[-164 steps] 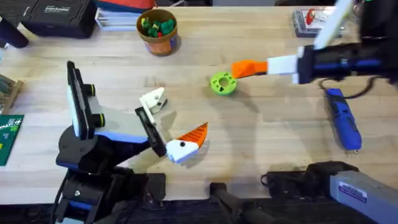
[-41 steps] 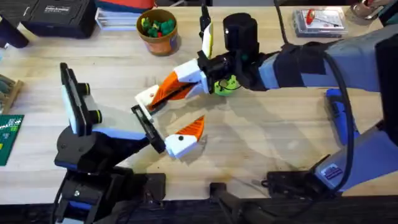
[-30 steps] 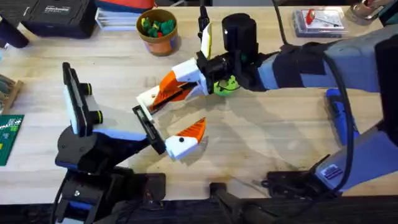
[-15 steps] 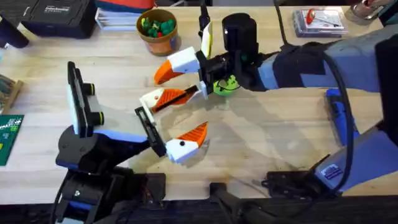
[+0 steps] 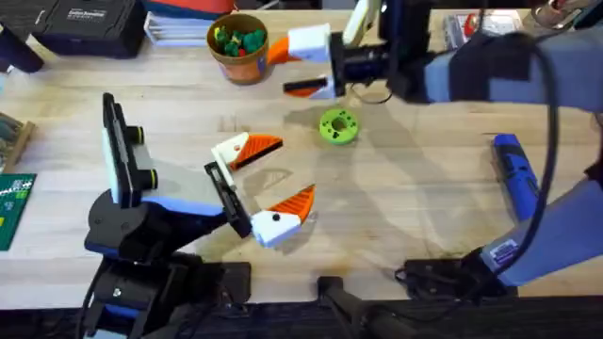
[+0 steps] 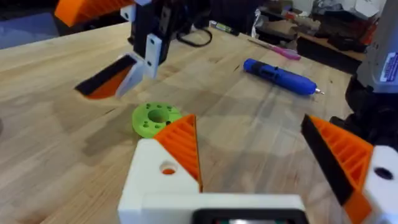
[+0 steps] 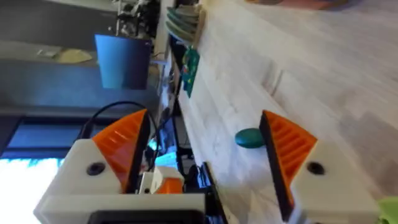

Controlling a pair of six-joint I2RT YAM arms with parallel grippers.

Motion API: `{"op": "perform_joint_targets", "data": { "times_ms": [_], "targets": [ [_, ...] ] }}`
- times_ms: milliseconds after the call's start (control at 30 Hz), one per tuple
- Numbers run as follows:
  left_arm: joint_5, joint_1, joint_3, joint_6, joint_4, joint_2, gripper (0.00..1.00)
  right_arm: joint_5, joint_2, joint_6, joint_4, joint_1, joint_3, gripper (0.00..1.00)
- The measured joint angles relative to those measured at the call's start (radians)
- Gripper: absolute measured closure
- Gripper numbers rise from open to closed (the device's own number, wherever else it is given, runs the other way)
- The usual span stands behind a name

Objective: Pick up the gripper from the table and insert it into the empty holder that is missing its gripper. Then pick up a screw, insert it into the mounting hole, and use the screwdriver to tighten it. Finally, clean up the table by picking up the vegetable and placing it into the bucket.

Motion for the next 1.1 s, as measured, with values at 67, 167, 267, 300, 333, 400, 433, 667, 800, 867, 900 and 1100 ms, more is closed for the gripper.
{"op": "perform_joint_targets", "data": {
  "times_ms": [67, 167, 267, 300, 333, 400, 433, 667, 800, 867, 900, 1100],
  "targets": [
    [0.000, 0.000, 0.000, 0.000, 0.000, 0.000, 0.015, 0.048, -0.024, -0.079, -0.158, -0.024, 0.040, 0.008],
    [0.000, 0.000, 0.000, 0.000, 0.000, 0.000, 0.015, 0.138, -0.084, -0.219, -0.414, -0.037, 0.080, 0.007],
    [0.000, 0.000, 0.000, 0.000, 0.000, 0.000, 0.015, 0.266, -0.166, -0.369, -0.634, -0.028, 0.098, 0.007],
    [0.000, 0.000, 0.000, 0.000, 0.000, 0.000, 0.016, 0.323, -0.197, -0.420, -0.706, -0.020, 0.101, 0.007],
    [0.000, 0.000, 0.000, 0.000, 0.000, 0.000, 0.015, 0.379, -0.226, -0.463, -0.767, -0.010, 0.103, 0.007],
    [0.000, 0.000, 0.000, 0.000, 0.000, 0.000, 0.015, 0.522, -0.287, -0.544, -0.894, 0.022, 0.106, 0.007],
    [0.000, 0.000, 0.000, 0.000, 0.000, 0.000, 0.015, 0.593, -0.313, -0.575, -0.950, 0.041, 0.108, 0.007],
    [0.000, 0.000, 0.000, 0.000, 0.000, 0.000, 0.015, 0.928, -0.342, -0.705, -1.193, 0.163, 0.112, 0.114],
    [0.000, 0.000, 0.000, 0.000, 0.000, 0.000, 0.015, 0.992, -0.286, -0.727, -1.176, 0.184, 0.112, 0.392],
    [0.000, 0.000, 0.000, 0.000, 0.000, 0.000, 0.015, 1.008, -0.256, -0.732, -1.156, 0.186, 0.112, 0.495],
    [0.000, 0.000, 0.000, 0.000, 0.000, 0.000, 0.015, 1.013, -0.242, -0.734, -1.146, 0.186, 0.112, 0.519],
    [0.000, 0.000, 0.000, 0.000, 0.000, 0.000, 0.015, 1.032, -0.195, -0.738, -1.129, 0.187, 0.112, 0.615]
  ]
}}
